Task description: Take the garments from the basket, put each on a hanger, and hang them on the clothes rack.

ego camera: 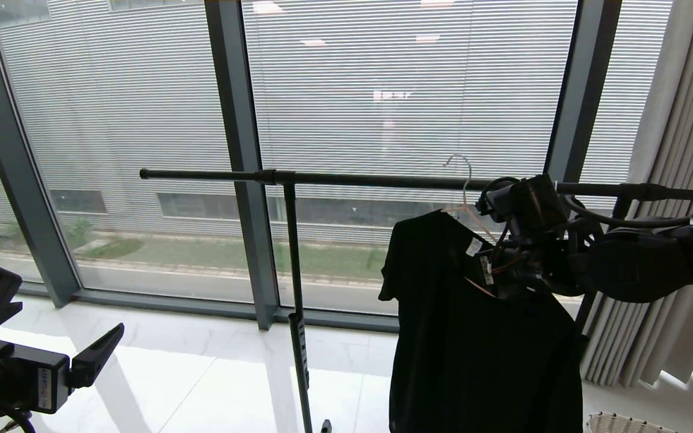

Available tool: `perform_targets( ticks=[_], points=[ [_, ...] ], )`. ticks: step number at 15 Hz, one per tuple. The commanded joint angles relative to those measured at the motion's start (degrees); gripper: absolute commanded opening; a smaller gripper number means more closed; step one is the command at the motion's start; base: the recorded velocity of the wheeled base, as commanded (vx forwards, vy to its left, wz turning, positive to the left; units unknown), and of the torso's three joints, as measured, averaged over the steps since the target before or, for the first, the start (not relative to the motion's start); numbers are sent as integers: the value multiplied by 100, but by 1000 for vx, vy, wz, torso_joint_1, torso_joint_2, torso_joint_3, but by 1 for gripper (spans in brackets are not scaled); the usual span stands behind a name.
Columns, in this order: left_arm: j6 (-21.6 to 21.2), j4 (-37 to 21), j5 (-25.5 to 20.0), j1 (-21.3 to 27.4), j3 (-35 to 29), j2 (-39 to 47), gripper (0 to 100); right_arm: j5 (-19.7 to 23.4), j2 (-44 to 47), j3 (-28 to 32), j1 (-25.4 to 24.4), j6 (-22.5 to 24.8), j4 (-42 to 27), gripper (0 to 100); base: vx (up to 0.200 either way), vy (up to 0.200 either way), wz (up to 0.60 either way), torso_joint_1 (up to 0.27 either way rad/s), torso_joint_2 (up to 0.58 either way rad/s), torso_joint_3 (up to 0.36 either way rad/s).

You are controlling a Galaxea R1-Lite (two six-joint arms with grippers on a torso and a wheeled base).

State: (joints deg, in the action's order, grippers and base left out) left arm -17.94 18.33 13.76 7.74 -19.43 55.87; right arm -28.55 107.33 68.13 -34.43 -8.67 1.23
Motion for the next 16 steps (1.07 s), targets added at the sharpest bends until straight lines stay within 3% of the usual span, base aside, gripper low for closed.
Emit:
perform_targets(
  ticks=[1, 3, 16],
  points=[
    [1, 3, 4, 8, 10, 12, 100, -1, 16, -2, -3, -3, 0, 0, 200, 0, 0, 2, 2, -2],
    [-7, 3, 4, 17, 10, 3, 100, -1, 16, -2, -3, -3, 0, 0, 200, 0, 0, 5, 5, 2],
    [-7, 3, -5, 26, 1, -15, 100, -19, 500, 42, 331, 5, 0, 0, 0, 0, 0, 0, 0, 0]
  ],
)
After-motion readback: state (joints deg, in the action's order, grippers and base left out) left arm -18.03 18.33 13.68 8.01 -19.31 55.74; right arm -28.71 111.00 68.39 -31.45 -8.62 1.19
